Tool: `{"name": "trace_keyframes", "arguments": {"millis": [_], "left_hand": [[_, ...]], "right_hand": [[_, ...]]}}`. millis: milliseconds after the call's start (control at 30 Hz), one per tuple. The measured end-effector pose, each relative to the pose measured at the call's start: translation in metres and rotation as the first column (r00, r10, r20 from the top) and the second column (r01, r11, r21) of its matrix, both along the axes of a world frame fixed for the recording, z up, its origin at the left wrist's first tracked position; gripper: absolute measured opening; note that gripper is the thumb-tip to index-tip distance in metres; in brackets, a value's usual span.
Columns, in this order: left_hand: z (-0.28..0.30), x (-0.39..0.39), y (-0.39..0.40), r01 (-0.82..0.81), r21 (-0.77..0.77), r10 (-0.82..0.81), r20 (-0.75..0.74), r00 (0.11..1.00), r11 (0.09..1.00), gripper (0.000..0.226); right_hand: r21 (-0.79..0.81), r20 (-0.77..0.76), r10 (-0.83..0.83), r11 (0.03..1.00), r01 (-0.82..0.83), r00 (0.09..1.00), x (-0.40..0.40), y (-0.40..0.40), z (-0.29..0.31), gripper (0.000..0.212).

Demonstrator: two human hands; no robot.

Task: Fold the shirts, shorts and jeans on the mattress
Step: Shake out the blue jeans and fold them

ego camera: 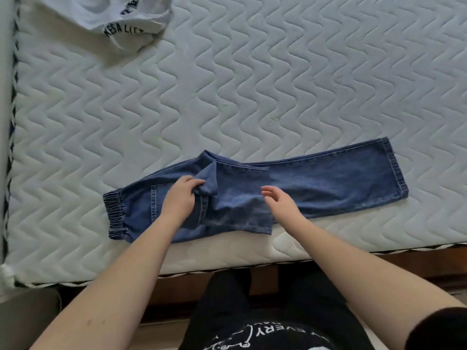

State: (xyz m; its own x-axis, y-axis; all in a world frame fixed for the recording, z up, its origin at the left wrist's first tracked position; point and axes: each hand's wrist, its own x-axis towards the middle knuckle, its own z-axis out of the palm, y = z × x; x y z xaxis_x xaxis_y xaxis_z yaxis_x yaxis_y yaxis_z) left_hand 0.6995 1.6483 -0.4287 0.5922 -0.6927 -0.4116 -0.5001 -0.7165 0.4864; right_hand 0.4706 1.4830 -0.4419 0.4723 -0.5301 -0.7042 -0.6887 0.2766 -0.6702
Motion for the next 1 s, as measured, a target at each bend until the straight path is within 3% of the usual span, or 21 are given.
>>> {"name": "trace_keyframes", "arguments": {"millis": [167,367,700,867,1000], "left_hand": [[-0.015,-0.025,-0.019,0.133,0.141,-0.122,-0.081,0.989,0.981,0.042],[-0.029,-0.069,-0.09,0.26,0.123,-0.242,-0.145,0.959,0.958,0.043],[-0.058,-0.168,-0.267,0.539,0.067,-0.525,-0.152,0.837,0.84,0.051],[-0.078,-0.212,-0.338,0.627,0.079,-0.611,-0.162,0.775,0.775,0.056],[-0.102,-0.234,-0.39,0.67,0.121,-0.651,-0.164,0.741,0.732,0.055]], "right_hand": [[0.004,-0.086,-0.031,1.0,0.031,0.996,-0.023,-0.026,-0.014,0.043],[0.013,-0.112,-0.057,0.998,0.059,0.992,-0.069,-0.065,-0.027,0.046],[-0.05,-0.177,-0.273,0.962,0.268,0.946,-0.188,-0.161,-0.055,0.048],[-0.109,-0.202,-0.299,0.953,0.282,0.933,-0.234,-0.207,-0.069,0.053],[-0.246,-0.268,-0.391,0.911,0.33,0.88,-0.265,-0.25,-0.089,0.061]]}}
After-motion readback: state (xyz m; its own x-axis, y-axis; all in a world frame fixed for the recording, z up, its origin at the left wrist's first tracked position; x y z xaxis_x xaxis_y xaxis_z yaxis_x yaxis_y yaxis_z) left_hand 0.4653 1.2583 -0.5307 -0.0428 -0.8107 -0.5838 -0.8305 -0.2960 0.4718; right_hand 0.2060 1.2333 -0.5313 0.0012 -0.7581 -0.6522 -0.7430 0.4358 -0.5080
